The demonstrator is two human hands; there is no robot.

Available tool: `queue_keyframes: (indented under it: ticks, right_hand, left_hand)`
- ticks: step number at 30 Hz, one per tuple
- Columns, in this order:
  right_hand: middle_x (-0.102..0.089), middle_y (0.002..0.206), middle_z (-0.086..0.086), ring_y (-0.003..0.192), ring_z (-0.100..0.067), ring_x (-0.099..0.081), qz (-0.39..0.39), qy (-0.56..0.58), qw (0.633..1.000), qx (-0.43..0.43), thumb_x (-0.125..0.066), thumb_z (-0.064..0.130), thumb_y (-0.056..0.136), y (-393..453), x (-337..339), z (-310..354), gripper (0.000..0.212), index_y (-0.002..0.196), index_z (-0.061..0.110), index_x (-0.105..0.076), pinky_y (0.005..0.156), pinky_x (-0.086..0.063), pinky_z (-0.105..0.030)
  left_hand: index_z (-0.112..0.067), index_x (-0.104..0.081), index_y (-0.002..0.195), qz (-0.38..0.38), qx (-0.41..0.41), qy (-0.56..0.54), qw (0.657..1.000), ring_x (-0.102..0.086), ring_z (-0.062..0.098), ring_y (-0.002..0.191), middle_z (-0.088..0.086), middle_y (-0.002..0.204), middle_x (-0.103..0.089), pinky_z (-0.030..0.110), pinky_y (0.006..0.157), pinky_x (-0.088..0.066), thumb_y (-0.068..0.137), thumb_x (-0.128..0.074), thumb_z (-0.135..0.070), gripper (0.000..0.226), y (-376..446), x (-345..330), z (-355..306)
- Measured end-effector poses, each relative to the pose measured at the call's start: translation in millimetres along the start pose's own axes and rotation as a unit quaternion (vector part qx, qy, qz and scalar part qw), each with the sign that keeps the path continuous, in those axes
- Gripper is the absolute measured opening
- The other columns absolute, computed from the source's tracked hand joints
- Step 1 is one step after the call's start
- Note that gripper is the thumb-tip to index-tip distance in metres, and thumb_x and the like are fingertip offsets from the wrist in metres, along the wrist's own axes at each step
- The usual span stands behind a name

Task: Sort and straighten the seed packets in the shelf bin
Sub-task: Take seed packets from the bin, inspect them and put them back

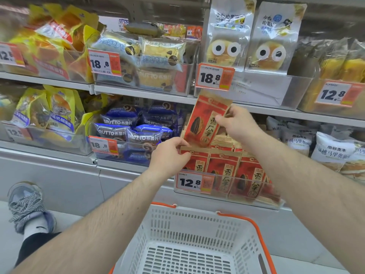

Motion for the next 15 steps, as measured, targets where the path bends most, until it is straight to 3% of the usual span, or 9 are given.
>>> queue_keyframes:
  ticks: [2,5,7,11,15]
  right_hand:
    - [-0.073,0.100,0.003,0.088,-0.015,-0.071,0.040,-0.077,0.996,-0.006,-0.059,0.020,0.098,0,-9,-6,0.012,0.107,0.020,-0.066,0.074,-0.054,-0.030]
    - [-0.072,0.097,0.006,0.093,-0.017,-0.069,0.081,-0.140,0.986,-0.029,-0.063,0.024,0.096,0,-20,-12,0.007,0.100,0.026,-0.068,0.085,-0.053,-0.037]
    - [-0.071,0.097,0.006,0.094,-0.016,-0.067,0.100,-0.155,0.982,-0.044,-0.067,0.024,0.093,-3,-23,-12,0.009,0.102,0.025,-0.068,0.082,-0.052,-0.034]
    - [-0.064,0.092,0.010,0.082,-0.003,-0.060,0.048,-0.136,0.989,0.032,-0.071,0.020,0.089,-4,-23,-3,0.025,0.109,0.029,-0.060,0.061,-0.043,-0.019]
    - [-0.065,0.087,0.009,0.079,-0.003,-0.059,0.047,-0.179,0.981,0.057,-0.069,0.022,0.092,-3,-30,0,0.004,0.094,0.024,-0.066,0.058,-0.041,-0.019]
  left_hand:
    - [-0.038,-0.058,0.079,-0.003,-0.008,0.009,1.000,-0.065,0.008,0.091,-0.015,0.091,-0.070,0.043,0.086,-0.056,0.086,-0.070,-0.029,0.017,-2,-1,2]
    - [-0.039,-0.055,0.077,-0.008,-0.023,0.020,0.999,-0.064,0.010,0.093,-0.014,0.093,-0.069,0.043,0.087,-0.055,0.088,-0.069,-0.028,0.021,-5,-1,2]
    - [-0.038,-0.055,0.077,-0.008,-0.028,0.021,0.999,-0.064,0.011,0.094,-0.014,0.093,-0.069,0.044,0.088,-0.055,0.089,-0.069,-0.028,0.021,-5,-1,3]
    - [-0.037,-0.054,0.076,-0.012,-0.034,0.026,0.999,-0.063,0.014,0.097,-0.014,0.093,-0.068,0.045,0.091,-0.053,0.088,-0.071,-0.028,0.023,-4,-2,3]
    - [-0.039,-0.052,0.073,-0.026,-0.046,0.044,0.998,-0.061,0.014,0.097,-0.017,0.088,-0.065,0.046,0.094,-0.050,0.090,-0.069,-0.026,0.028,-4,-2,2]
Point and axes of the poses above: each hand's wrist, its own y-axis towards the middle knuckle, its own x-axis out of the back of the hand, z = x × y, the point moved 2 cm from there along y, towards the middle knuckle
